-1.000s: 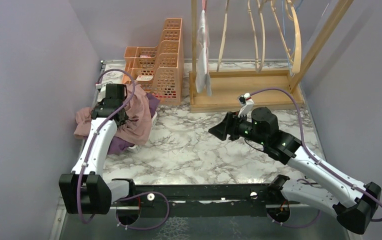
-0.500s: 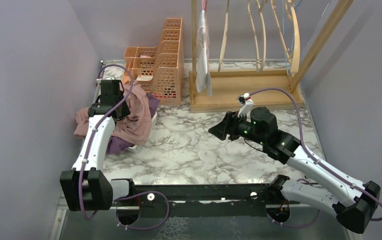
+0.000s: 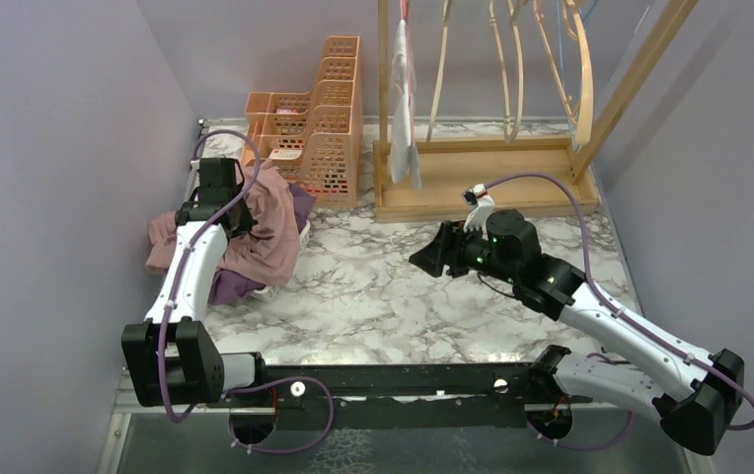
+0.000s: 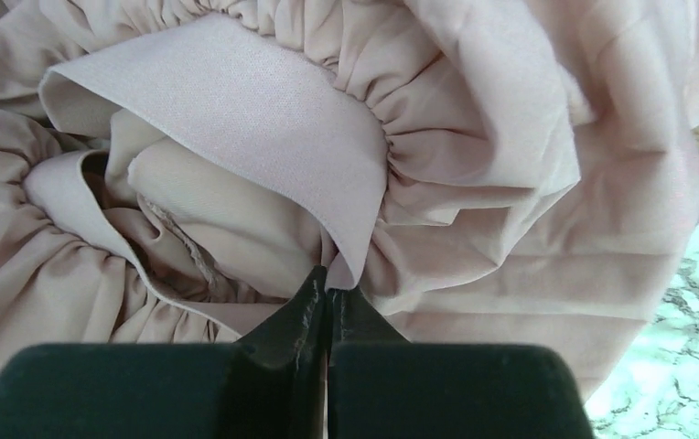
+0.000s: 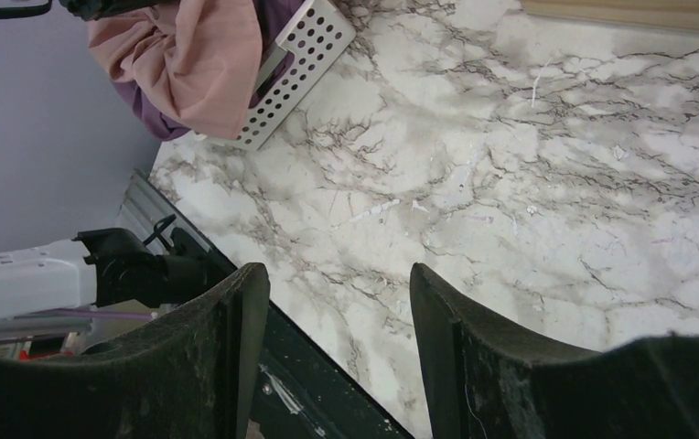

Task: Place the skirt on the hanger

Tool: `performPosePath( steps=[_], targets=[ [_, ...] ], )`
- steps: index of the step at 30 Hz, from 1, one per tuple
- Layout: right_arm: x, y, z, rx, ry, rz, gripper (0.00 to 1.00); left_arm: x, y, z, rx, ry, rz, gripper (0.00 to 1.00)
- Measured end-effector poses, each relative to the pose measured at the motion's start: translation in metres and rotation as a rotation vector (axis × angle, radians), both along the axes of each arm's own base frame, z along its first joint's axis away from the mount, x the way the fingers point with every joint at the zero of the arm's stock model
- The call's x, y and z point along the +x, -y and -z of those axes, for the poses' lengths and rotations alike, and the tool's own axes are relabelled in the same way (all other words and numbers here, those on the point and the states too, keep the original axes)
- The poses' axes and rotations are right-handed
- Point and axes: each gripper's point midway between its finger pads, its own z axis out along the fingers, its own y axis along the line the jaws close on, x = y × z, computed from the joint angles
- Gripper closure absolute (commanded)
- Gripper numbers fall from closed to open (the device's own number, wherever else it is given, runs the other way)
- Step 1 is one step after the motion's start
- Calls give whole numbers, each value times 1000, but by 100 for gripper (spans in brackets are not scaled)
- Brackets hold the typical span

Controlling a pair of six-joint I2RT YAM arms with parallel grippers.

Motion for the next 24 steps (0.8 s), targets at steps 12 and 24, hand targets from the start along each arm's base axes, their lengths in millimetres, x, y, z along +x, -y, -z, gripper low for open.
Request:
performPosePath(
  steps=[12, 24],
  targets=[
    [23, 8, -29, -5, 65, 112, 39, 12, 19, -215, -14, 506, 125, 100],
    [38, 19, -56, 2, 120, 213, 39, -52, 157, -327, -320, 815, 824, 100]
  ],
)
